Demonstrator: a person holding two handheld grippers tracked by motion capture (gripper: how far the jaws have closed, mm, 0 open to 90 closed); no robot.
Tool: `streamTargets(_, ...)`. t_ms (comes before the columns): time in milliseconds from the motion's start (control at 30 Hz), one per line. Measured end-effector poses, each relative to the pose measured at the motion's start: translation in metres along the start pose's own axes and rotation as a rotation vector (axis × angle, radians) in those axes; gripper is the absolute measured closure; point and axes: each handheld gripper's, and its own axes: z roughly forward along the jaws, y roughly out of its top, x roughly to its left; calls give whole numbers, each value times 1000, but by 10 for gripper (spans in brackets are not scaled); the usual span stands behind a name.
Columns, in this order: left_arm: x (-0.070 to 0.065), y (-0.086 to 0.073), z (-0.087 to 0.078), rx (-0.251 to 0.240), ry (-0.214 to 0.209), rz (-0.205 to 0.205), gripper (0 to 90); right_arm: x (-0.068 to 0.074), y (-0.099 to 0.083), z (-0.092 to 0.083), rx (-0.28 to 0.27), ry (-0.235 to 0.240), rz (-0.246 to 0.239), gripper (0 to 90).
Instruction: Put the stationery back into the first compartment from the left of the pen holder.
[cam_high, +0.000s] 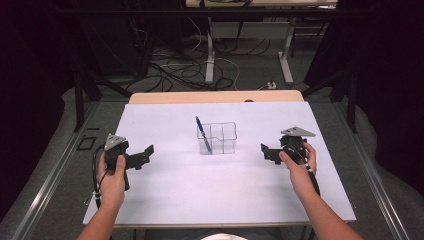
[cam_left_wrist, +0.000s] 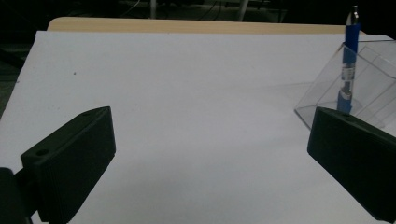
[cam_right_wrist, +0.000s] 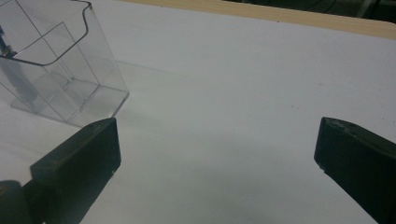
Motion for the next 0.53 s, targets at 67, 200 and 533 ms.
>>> streamTargets(67, 3, -3, 1, 0, 5, -2, 9, 0, 0, 0, 0, -4, -1, 0)
streamTargets(200, 8, -8, 3, 3, 14, -6, 9, -1, -1, 0, 0, -7, 3, 0)
streamTargets(533, 13, -13, 7, 19, 28, -18, 9, -5, -2, 1, -1, -18, 5, 0)
